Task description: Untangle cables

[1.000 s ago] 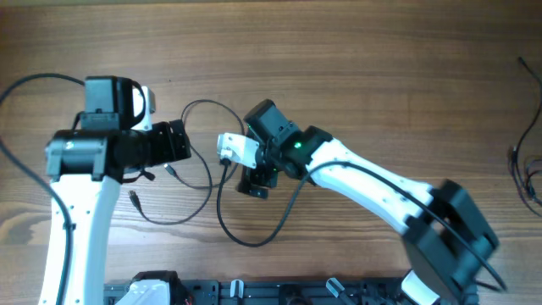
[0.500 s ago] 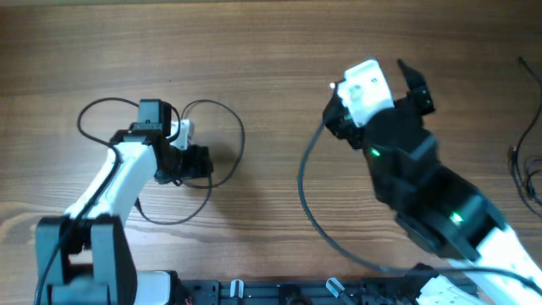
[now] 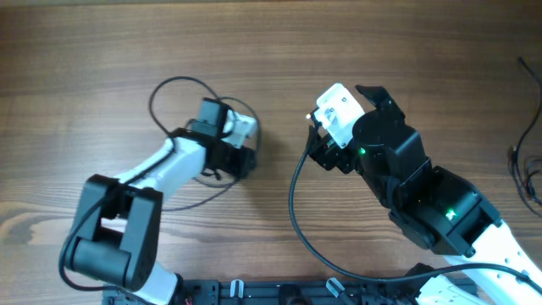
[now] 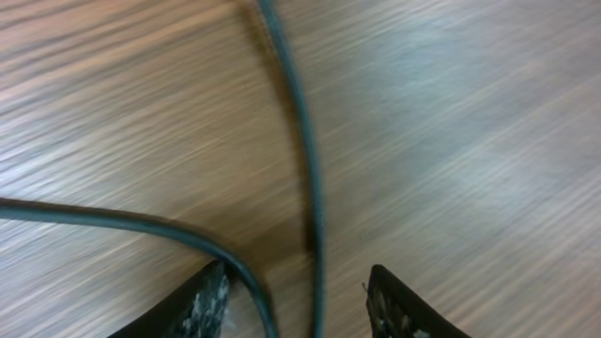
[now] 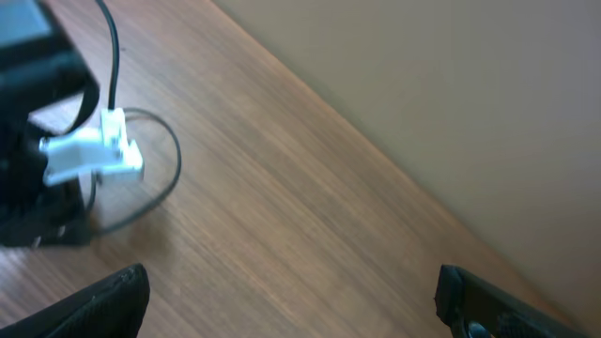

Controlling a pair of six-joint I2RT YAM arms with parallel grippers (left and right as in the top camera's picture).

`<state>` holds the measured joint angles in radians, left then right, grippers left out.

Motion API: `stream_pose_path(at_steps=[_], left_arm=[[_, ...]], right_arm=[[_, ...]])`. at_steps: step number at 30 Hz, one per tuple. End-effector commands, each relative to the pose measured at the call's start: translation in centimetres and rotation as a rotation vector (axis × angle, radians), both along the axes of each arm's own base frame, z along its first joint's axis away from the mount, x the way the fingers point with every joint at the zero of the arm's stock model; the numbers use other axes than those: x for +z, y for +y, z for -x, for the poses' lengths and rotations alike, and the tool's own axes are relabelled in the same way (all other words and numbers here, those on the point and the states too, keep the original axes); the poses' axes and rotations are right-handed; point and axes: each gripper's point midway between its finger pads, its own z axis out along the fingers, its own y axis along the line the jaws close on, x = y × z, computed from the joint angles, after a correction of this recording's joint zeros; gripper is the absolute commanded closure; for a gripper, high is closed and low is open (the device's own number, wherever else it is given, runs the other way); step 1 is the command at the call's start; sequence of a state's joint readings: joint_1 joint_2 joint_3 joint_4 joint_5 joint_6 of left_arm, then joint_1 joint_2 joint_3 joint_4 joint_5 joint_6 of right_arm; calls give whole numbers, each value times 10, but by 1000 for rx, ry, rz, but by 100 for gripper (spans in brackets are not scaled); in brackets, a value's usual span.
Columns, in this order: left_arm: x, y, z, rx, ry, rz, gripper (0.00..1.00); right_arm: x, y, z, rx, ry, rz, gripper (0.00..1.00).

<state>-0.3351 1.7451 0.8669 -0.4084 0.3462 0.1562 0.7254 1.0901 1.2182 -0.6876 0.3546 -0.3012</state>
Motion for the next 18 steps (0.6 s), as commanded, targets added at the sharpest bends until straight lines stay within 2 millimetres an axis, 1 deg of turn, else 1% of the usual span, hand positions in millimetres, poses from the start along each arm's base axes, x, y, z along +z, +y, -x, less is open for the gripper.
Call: stream_pose_path(at_steps=[1,3,4,5,6,8,9,10,11,12,14,15,16,18], left_arm=[[-47,-34,59,-158,120,-18,48],[-39,-71,54,-235,21,49,44],[-35,-84,54,-249,-5,78,41],[-31,-98,54,-269,-33,107,41],[-29,-107,55,-288,-54,121,41],[-27,-111,55,-290,-67,129,40],[-28,-107,49,-247,-65,117,35],[-28,-102,42,-180,-54,115,12],[-25,-100,34,-115,-37,130,6],[-19,-96,24,-50,-32,147,4],[-1,-88,5,31,-54,176,11],[11,-78,-4,80,-74,170,12],[22,-62,-14,160,-100,139,13],[51,-16,-33,297,-201,37,15]], right_arm=[[16,-14,-1,-58,-62,4,0],[20,-16,1,-58,-70,-3,0],[21,-18,2,-61,-72,-3,0],[22,-20,2,-69,-76,-1,0],[23,-23,2,-81,-82,3,0],[21,-25,2,-88,-78,13,0],[19,-26,3,-90,-70,19,0],[17,-29,2,-105,-59,13,0],[17,-33,1,-133,-50,-14,0],[17,-36,-1,-156,-45,-32,0],[16,-43,-4,-188,-34,-58,0],[14,-47,-5,-201,-25,-64,0],[11,-49,-5,-201,-10,-59,0],[2,-51,-2,-191,32,-52,0]])
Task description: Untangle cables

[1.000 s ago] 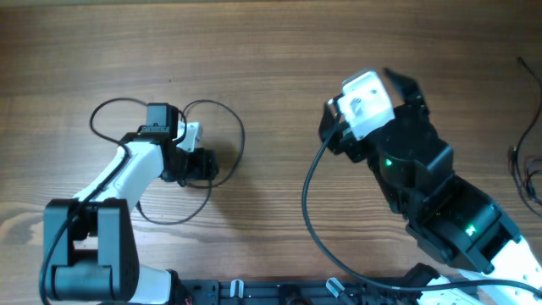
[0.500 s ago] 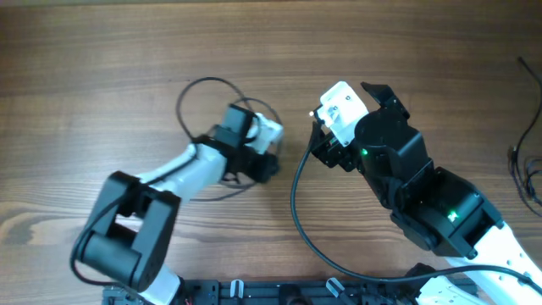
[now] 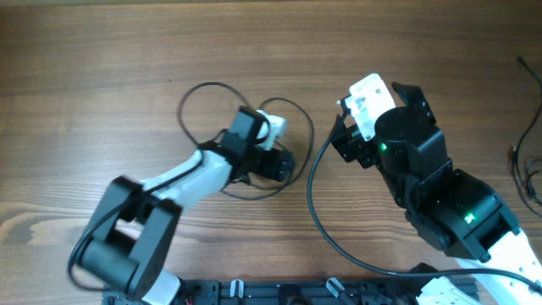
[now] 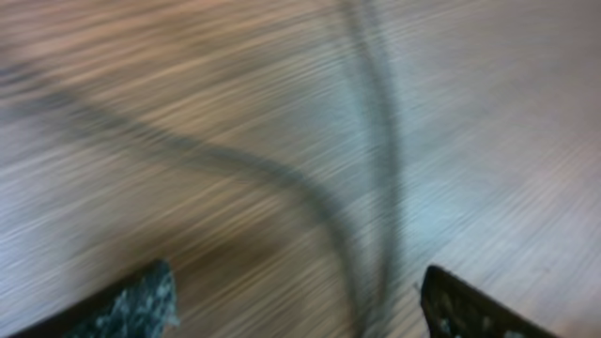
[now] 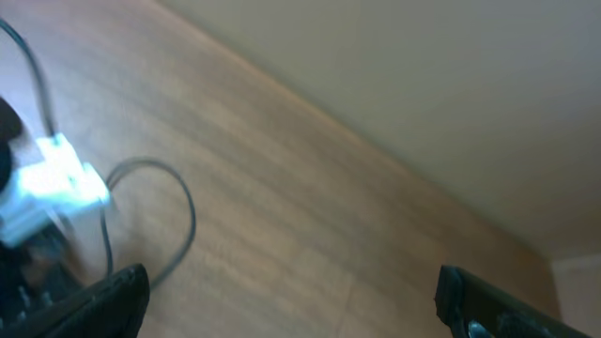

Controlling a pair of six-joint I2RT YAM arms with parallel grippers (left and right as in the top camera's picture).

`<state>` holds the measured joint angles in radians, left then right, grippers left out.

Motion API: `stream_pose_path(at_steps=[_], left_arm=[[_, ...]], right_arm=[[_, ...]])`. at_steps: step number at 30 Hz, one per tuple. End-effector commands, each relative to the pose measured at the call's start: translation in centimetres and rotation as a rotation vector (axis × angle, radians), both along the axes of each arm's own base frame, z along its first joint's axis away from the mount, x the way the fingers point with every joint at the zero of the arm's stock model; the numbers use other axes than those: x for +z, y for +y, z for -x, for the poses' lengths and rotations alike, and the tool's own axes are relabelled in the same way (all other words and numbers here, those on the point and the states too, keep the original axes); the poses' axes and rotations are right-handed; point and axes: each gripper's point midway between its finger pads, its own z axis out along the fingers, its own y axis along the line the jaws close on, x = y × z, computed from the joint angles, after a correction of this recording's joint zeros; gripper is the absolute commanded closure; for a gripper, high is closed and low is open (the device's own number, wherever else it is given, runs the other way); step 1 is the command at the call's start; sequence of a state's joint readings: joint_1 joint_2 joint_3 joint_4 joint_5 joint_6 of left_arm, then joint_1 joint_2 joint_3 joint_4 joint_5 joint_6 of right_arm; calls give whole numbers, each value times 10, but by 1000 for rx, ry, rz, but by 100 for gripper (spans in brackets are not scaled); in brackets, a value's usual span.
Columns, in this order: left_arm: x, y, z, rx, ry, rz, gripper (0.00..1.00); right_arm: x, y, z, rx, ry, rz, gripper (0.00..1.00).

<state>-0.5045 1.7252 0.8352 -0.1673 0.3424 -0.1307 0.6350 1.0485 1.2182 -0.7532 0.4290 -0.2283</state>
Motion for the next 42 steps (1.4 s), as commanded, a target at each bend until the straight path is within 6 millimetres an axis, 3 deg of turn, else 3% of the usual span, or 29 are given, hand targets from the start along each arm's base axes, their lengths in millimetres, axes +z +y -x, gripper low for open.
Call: stream_pose_path(at_steps=[1,4,5,7,9,11,12,13,16,20,23,28,31,38,39,40,41,42], left_arm=[[53,78,-34,309,-161,-148,14],[114,126,-42,465,-317,-165,11],[150,150,-42,549,-416,-160,11],[203,199,-31,794,-555,-154,14],[237,237,-7,996,-624,-108,16],[250,255,19,1104,-627,-42,20],[250,261,31,1131,-617,-38,22],[245,266,43,1141,-593,-63,24],[226,269,52,1139,-517,-125,24],[206,268,48,1123,-437,-182,22],[191,263,44,1093,-376,-204,22],[175,254,41,1052,-302,-206,23],[173,247,42,1027,-281,-178,24],[164,242,51,1000,-223,-180,26],[163,242,52,1000,-220,-182,26],[163,242,52,999,-218,-183,26],[163,242,52,999,-219,-183,26],[163,242,52,999,-219,-183,26]], right_arm=[[-3,-3,4,-6,38,-51,0],[-14,-2,7,-29,90,-91,0],[-24,-1,9,-69,141,-138,0],[-47,2,11,-167,248,-235,0],[-73,1,13,-362,361,-375,0],[-111,14,15,-508,516,-478,0],[-125,23,12,-556,563,-519,0],[-156,34,9,-752,652,-645,0],[-212,56,11,-1148,808,-842,0],[-276,116,-5,-1197,1045,-968,2],[-309,122,-1,-1231,1103,-919,2],[-323,101,17,-1262,1099,-765,4],[-325,91,19,-1202,1077,-679,13],[-328,83,29,-1091,1107,-548,14],[-328,82,31,-1086,1111,-535,36],[-328,82,31,-1058,1116,-521,75],[-328,83,32,-1042,1122,-514,83],[-328,83,32,-1042,1126,-513,84]])
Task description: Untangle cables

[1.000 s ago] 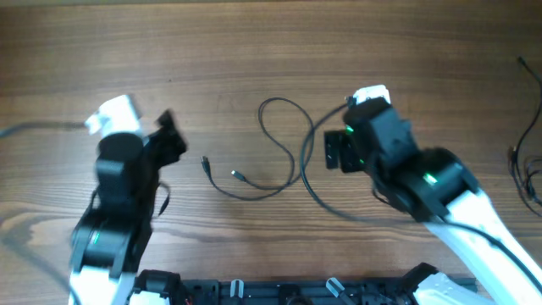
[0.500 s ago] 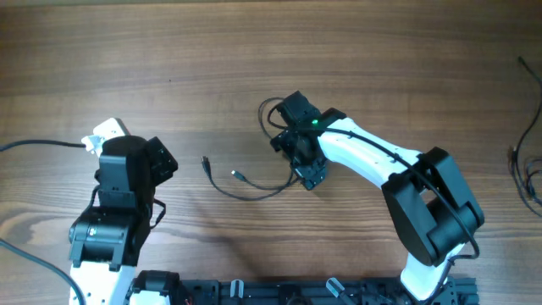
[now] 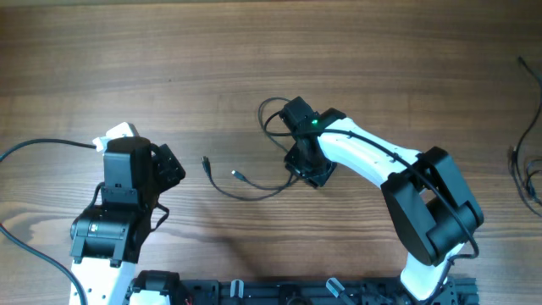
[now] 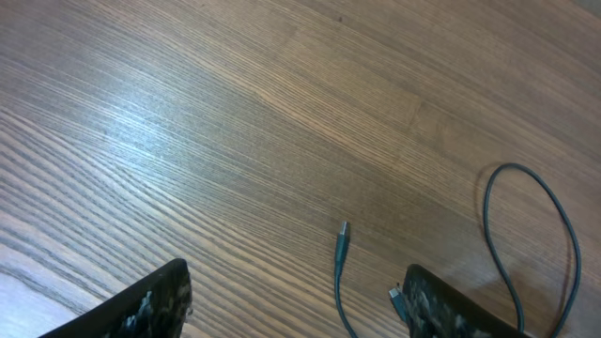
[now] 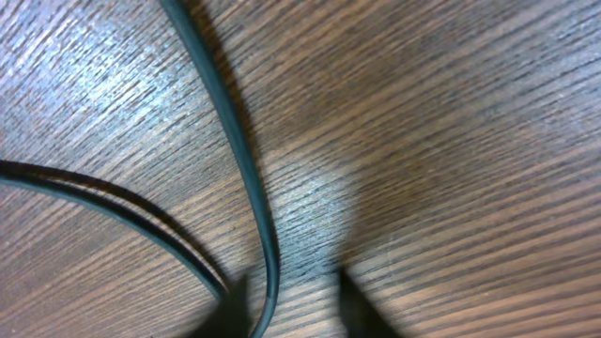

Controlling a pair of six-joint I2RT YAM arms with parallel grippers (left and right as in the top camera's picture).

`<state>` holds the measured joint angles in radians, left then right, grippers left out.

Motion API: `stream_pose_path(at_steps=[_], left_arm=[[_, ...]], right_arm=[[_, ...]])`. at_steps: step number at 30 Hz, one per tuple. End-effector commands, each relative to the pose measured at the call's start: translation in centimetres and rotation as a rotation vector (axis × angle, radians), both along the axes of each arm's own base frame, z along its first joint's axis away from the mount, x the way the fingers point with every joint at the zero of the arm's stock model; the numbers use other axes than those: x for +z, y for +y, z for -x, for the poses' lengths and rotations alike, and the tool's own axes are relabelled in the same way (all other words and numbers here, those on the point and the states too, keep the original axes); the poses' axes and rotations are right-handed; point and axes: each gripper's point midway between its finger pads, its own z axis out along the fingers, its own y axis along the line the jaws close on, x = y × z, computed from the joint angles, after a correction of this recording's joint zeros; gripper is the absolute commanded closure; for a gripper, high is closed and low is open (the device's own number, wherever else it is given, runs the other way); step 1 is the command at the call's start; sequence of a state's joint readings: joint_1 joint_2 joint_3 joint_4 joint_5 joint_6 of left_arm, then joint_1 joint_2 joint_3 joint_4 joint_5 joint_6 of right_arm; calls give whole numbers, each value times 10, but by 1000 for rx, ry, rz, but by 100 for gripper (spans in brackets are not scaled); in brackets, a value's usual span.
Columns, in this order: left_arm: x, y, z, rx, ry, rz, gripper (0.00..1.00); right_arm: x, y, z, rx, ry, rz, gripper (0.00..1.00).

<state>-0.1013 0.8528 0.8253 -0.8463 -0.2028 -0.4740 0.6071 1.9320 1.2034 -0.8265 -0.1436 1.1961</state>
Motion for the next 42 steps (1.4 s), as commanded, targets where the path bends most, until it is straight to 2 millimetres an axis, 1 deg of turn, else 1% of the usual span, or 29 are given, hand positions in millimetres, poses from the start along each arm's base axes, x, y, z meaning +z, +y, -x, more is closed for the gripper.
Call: stream_pose_path(at_steps=[1,3,4,6,8,9,10,14,15,17,19,20,21,22,23,25,27,29,31,35,37,40,42], left_arm=[[0,0,0,5,-1,13,26],[0,0,0,5,-1,13,26],[0,0,0,5,-1,13,26],[0,0,0,4,-1,13,25],[0,0,0,4,-1,13,25],[0,0,0,4,0,13,25],[0,0,0,4,0,13,25],[0,0,0,4,-1,13,24],[0,0,0,4,-1,13,24],[0,0,0,5,-1,13,24],[0,0,0,5,-1,13,24],[0,0,0,5,-1,14,24],[0,0,0,5,-1,14,24],[0,0,0,5,-1,14,24],[0,0,0,4,-1,13,24],[0,0,0,5,-1,14,24],[0,0,0,5,-1,14,24],[0,0,0,5,-1,14,24],[0,0,0,5,-2,14,24],[0,0,0,4,-2,13,24],[0,0,0,4,-2,13,24],[0,0,0,4,-2,13,24],[0,0,0,4,-2,13,24]], right_arm=[[-10,-4,5,50,18,31,85],[-10,-3,5,54,18,31,85],[-10,-3,6,55,18,31,83],[-10,-1,4,58,10,26,60],[-10,6,-5,57,-31,-1,21],[-10,8,-7,50,-38,-7,14],[-10,8,-6,14,-29,-2,11],[-10,8,-2,-124,6,4,11],[-9,9,2,-176,33,0,11],[-9,10,7,-215,58,6,10],[-12,13,9,-199,48,3,9],[-16,12,8,-155,21,10,8],[-18,8,6,-89,-14,33,7],[-19,5,4,23,-42,54,5],[-19,1,7,89,-35,66,4],[-19,-5,15,124,-4,86,3],[-17,-8,31,120,68,86,3],[-15,-5,46,113,142,57,4],[-15,-4,54,105,184,44,4],[-14,-10,60,64,217,74,4],[-13,-13,63,56,226,90,7],[-14,-21,61,32,216,138,9],[-14,-26,59,3,203,172,16]])
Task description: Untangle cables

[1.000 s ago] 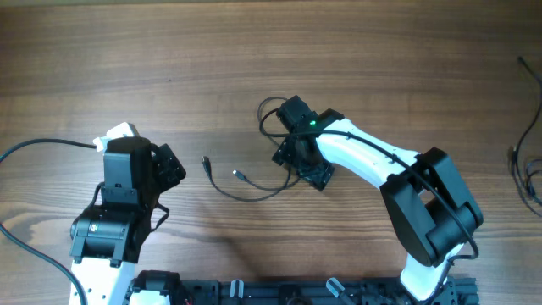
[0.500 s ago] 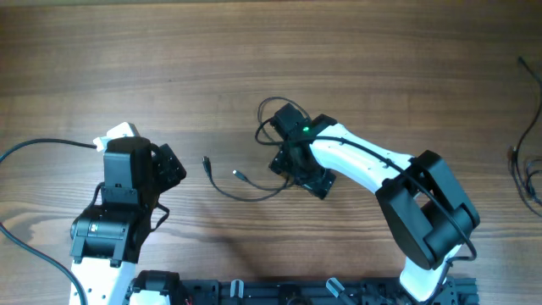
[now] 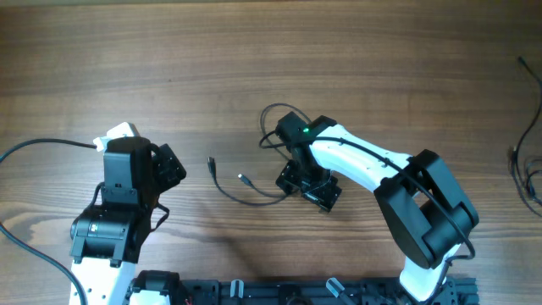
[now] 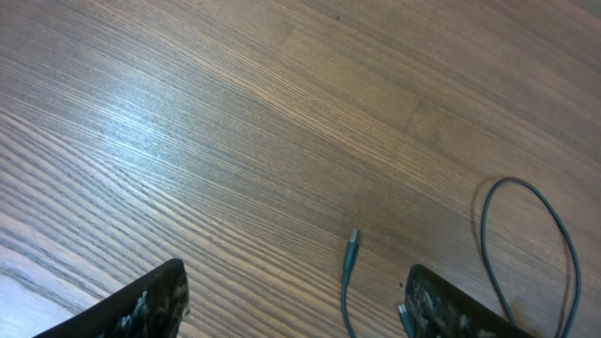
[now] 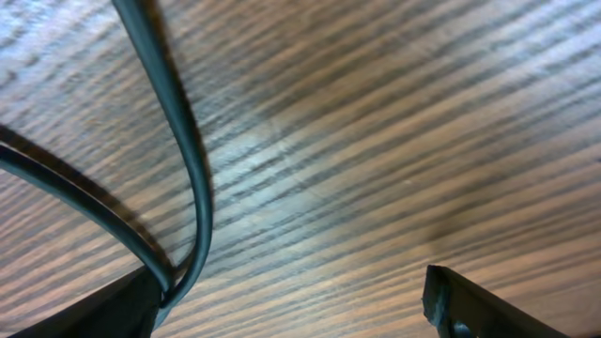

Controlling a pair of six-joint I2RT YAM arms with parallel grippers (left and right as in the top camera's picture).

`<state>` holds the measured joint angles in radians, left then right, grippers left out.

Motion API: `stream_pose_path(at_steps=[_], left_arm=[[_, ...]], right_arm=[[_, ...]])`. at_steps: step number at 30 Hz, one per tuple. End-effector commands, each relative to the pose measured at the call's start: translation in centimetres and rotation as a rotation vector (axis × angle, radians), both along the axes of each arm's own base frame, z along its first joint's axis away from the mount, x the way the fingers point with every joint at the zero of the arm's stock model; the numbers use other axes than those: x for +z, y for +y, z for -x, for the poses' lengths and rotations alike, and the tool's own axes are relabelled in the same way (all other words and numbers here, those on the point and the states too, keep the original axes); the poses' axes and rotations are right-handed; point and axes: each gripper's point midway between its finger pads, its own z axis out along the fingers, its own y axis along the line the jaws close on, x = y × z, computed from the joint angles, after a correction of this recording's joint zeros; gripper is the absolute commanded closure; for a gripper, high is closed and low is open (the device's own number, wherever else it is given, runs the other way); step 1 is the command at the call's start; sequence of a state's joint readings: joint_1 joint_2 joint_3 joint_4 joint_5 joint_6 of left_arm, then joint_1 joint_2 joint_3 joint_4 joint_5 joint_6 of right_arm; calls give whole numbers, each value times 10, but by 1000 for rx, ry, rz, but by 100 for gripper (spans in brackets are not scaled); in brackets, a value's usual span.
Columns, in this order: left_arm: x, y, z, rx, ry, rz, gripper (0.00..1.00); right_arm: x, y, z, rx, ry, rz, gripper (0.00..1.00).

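Note:
Thin dark cables [image 3: 269, 125] lie tangled at the table's middle, a loop at the top and two loose plug ends [image 3: 212, 162] trailing left. My right gripper [image 3: 309, 188] is down at the tangle's lower right and open. In the right wrist view two strands [image 5: 183, 150] cross and run against the left finger [image 5: 113, 310], with bare wood between the jaws of the right gripper [image 5: 291, 282]. My left gripper [image 3: 169, 165] is drawn back at the left, open and empty. Its wrist view shows a plug end [image 4: 352, 246] and the loop [image 4: 526, 235] ahead of the left gripper [image 4: 296, 274].
More dark cables [image 3: 529, 169] hang at the table's right edge. The left arm's own black cord [image 3: 42, 146] runs off to the left. A black rail [image 3: 254, 292] lines the near edge of the wooden table [image 3: 271, 51].
My right gripper was nearly shut around a strand; its jaws now stand wide open and it sits a little lower. The plug ends have shifted slightly right. The left arm is unchanged.
First my left gripper was down on the cable loop at left centre, the right arm raised and open. Then the left gripper and the loop were further right. Then the left arm was back at the left and the right gripper pinched the tangle, which it has now let go.

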<state>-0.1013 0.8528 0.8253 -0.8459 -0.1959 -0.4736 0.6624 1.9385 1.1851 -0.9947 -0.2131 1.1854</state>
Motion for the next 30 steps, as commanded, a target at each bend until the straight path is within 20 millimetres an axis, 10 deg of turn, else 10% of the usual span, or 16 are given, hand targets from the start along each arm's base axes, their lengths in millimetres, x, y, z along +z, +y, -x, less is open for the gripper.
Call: stream_pose_path(at_steps=[1,4,14,21,25,30], left_arm=[[0,1,0,9,-2,8,24],[0,1,0,9,-2,8,24],[1,1,-1,9,-9,9,24],[1,1,-1,9,-9,9,22],[1,1,-1,9,-8,9,21],[1,1,-1,9,-8,9,21]], right_arm=[[-14,-21,1,-54,-4,130,27],[-16,-20,-5,-53,-33,128,81],[5,-43,-62,137,-300,255,96],[134,-30,-115,233,-694,157,96],[264,-108,-129,95,-1130,488,96],[367,-214,-97,-270,-1381,847,96]])
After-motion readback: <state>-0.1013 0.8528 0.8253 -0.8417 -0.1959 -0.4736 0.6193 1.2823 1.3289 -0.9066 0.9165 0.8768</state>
